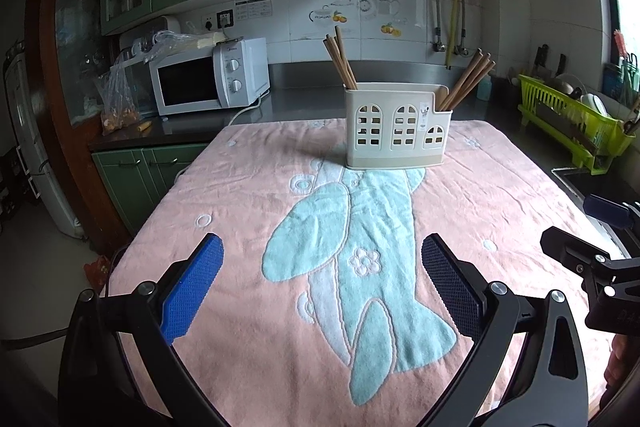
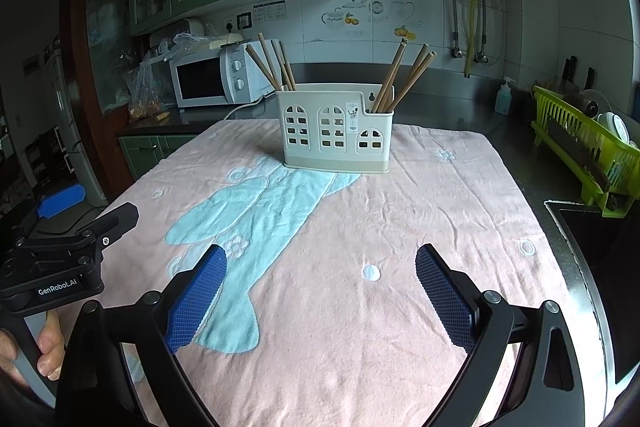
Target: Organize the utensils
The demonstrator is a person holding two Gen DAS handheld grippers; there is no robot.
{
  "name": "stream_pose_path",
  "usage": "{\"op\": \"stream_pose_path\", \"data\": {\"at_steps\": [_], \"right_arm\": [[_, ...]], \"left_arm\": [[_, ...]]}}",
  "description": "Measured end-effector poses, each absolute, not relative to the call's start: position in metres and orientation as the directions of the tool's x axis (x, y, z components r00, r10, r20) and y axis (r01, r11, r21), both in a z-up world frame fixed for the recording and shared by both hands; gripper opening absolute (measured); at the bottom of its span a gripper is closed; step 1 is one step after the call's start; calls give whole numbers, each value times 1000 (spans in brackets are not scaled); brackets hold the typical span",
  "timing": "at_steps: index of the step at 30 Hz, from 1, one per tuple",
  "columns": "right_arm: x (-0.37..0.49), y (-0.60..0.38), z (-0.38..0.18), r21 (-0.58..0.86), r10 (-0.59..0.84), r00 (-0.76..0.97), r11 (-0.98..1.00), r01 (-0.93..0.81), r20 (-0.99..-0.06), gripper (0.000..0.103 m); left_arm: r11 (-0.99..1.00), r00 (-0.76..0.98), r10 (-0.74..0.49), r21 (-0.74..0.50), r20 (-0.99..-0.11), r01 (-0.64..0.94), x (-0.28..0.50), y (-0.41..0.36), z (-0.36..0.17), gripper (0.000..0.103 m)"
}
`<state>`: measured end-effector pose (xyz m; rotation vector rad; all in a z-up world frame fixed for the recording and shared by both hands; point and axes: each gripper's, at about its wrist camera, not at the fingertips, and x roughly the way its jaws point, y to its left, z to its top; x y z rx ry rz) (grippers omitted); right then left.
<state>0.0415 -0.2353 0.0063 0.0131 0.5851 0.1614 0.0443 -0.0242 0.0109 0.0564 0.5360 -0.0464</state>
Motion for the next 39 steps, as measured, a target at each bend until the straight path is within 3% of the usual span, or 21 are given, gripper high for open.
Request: {"op": "stream_pose_path", "data": {"at_steps": [39], "right_arm": [[44, -231, 4, 60, 160, 816, 987, -152, -556, 92]], "left_arm": [[995, 853, -30, 62, -521, 73, 47, -30, 6, 98]]}}
